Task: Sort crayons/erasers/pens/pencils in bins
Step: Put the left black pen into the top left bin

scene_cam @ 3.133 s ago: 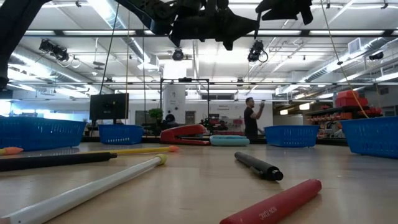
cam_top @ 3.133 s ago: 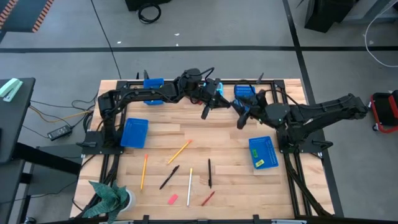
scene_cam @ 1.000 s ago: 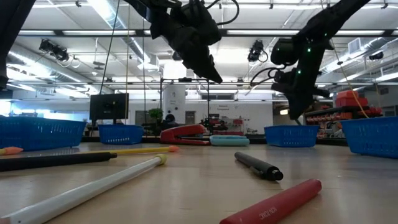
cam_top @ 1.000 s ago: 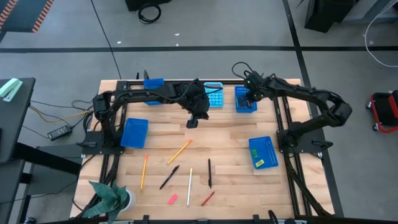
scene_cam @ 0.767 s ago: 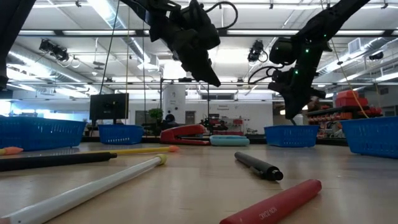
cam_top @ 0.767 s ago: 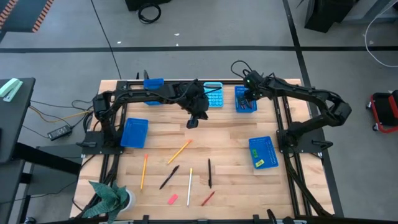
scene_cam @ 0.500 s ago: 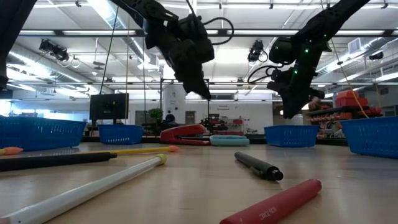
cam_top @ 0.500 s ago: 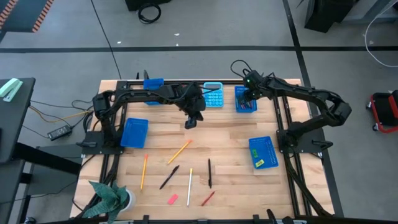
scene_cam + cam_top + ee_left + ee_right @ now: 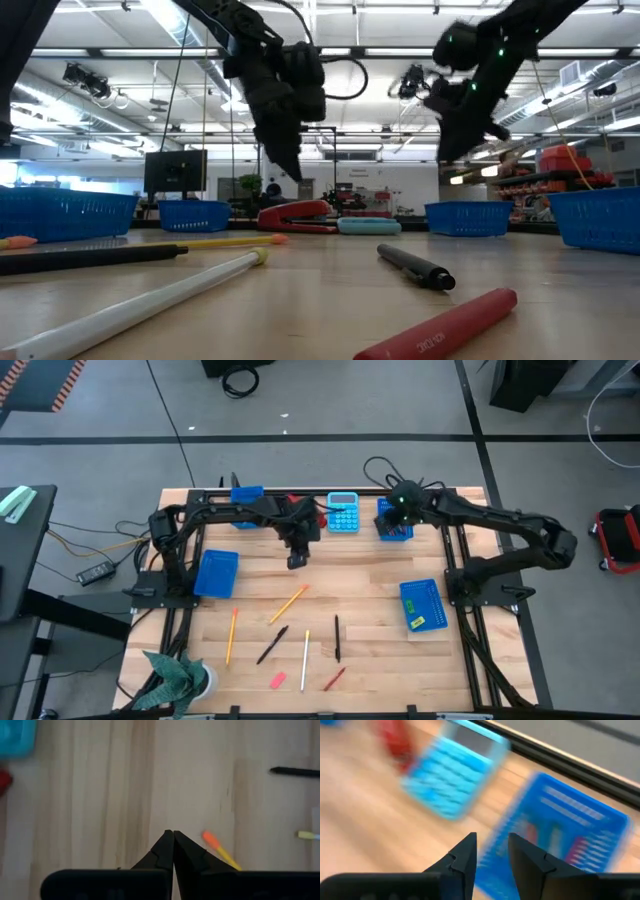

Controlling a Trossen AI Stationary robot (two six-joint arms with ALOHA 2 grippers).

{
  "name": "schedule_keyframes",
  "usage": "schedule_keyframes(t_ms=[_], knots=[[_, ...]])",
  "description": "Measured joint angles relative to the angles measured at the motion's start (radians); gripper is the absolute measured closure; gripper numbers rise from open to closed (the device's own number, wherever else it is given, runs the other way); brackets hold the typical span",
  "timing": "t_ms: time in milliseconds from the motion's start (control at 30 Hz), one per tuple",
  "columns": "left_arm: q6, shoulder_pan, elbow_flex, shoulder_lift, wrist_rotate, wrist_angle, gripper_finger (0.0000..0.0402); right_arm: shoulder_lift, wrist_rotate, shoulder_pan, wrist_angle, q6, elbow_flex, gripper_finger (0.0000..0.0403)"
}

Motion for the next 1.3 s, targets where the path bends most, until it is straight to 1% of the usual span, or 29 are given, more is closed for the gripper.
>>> schedule_keyframes(t_ms=[67, 167, 300, 367, 467, 567, 667, 800, 933, 1100, 1200, 1300], knots=[[-0.008, -0.001, 0.0, 0.0, -0.002, -0.034, 0.0384, -0.02, -0.001, 0.086, 0.063, 0.002, 0.0, 0.0285], [-0.027, -0.008, -0.03, -0.001, 0.0, -0.029, 0.0383, -0.032, 0.0, 0.204, 0.13, -0.03, 0.0, 0.0285], [-0.133, -0.01, -0.094, -0.002, 0.006, -0.027, 0.0387, -0.018, 0.07, 0.335, 0.204, -0.074, 0.0, 0.0285], [-0.187, -0.018, -0.14, -0.002, 0.003, -0.029, 0.0387, -0.003, 0.105, 0.387, 0.213, -0.115, 0.0, 0.0285], [-0.248, -0.034, -0.213, -0.002, 0.004, 0.004, 0.0382, 0.022, 0.151, 0.444, 0.215, -0.161, 0.0, 0.0285], [-0.328, -0.044, -0.263, -0.001, 0.007, -0.002, 0.0375, 0.048, 0.163, 0.489, 0.203, -0.169, 0.0, 0.0285], [-0.435, -0.041, -0.275, -0.007, 0.002, -0.028, 0.0373, 0.067, 0.163, 0.538, 0.176, -0.169, 0.0, 0.0285], [-0.5, -0.066, -0.26, -0.038, -0.011, -0.021, 0.0379, 0.073, 0.186, 0.575, 0.16, -0.195, 0.0, 0.0285], [-0.576, -0.134, -0.253, -0.076, -0.087, -0.004, 0.0388, 0.071, 0.194, 0.582, 0.158, -0.175, 0.0, 0.0285], [-0.654, -0.268, -0.253, -0.126, -0.227, 0.025, 0.0385, 0.082, 0.2, 0.609, 0.159, -0.096, 0.0, 0.0285], [-0.663, -0.339, -0.252, -0.147, -0.295, 0.104, 0.038, 0.094, 0.223, 0.649, 0.16, -0.057, 0.0, 0.0285], [-0.647, -0.402, -0.252, -0.15, -0.327, 0.192, 0.0378, 0.1, 0.228, 0.689, 0.16, -0.033, -0.001, 0.0285]])
